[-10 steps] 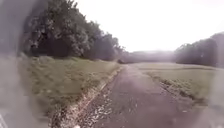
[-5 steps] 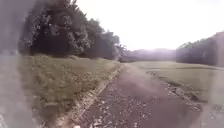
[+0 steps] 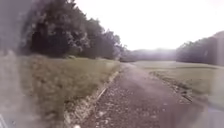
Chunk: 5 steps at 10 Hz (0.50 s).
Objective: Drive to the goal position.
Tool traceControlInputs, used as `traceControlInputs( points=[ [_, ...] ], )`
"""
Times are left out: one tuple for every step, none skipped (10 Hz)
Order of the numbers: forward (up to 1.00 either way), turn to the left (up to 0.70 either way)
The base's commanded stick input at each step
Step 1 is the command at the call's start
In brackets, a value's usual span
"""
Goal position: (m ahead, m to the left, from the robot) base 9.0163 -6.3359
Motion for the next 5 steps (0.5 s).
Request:
traceControlInputs(
  points=[
    [0.70, -0.05],
    [0.70, 0.00],
    [0.70, 0.00],
    [0.70, 0.00],
    [0.70, 0.00]
  ],
)
